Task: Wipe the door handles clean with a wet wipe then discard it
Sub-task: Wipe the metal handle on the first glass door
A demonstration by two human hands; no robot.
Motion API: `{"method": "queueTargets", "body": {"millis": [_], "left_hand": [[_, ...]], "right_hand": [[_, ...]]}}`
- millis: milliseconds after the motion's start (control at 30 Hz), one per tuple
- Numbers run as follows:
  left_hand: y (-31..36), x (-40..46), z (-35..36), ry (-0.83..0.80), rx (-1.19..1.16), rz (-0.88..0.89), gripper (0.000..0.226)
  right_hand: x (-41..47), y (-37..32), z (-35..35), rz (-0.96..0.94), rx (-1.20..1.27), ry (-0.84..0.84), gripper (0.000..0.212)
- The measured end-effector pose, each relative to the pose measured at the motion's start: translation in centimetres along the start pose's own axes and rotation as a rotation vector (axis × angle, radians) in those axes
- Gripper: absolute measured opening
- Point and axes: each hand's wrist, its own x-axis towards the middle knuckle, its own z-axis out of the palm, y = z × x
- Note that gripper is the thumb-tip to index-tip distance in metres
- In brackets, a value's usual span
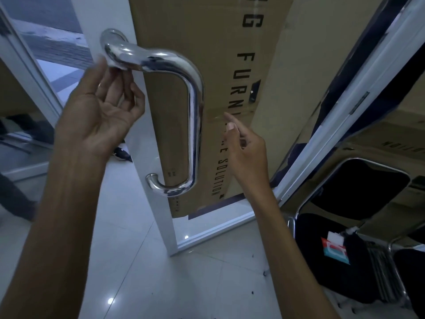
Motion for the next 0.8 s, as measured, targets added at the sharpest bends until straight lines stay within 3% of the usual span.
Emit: {"method": "queueTargets", "body": {"millis": [100,233,333,400,467,533,633,800], "left_hand": [[-1.1,-0.3,-0.4,0.071,0.036,0.035,0.006],[-4.9,-1.9,-1.7,0.168,0.361,0.070,0.006],[-8.5,-3.5,-3.5,0.132,0.625,0.021,0.011],[-10.2,-4.5,-4.2,0.055,0.821,-0.029,0.026],[-11.1,-5.3,-4.1,0.004,0.999,-0.030,0.036],[-11.6,-5.6,-3.5,0.020,1.084,0.036,0.029],[-12.0,-5.4,-2.8,0.036,1.099,0.115,0.022],[-11.0,-4.2,-1.9,0.082,1.099,0.300,0.021]], "right_hand": [[-0.1,-0.4,-0.5,0.016,0.049,-0.032,0.032],[-0.6,-0.7,-0.4,0.048,0.113,-0.108,0.032],[-1.6,-0.6,0.2,0.091,0.192,-0.302,0.028],[-2.2,-0.4,0.6,0.115,0.231,-0.399,0.027],[-2.6,-0.1,0.9,0.123,0.256,-0.353,0.022],[-2.6,0.3,0.8,0.131,0.279,-0.281,0.017],[-2.2,0.4,0.3,0.091,0.288,-0.207,0.015],[-0.2,-2.0,0.1,-0.143,0.330,-0.043,0.022]]}}
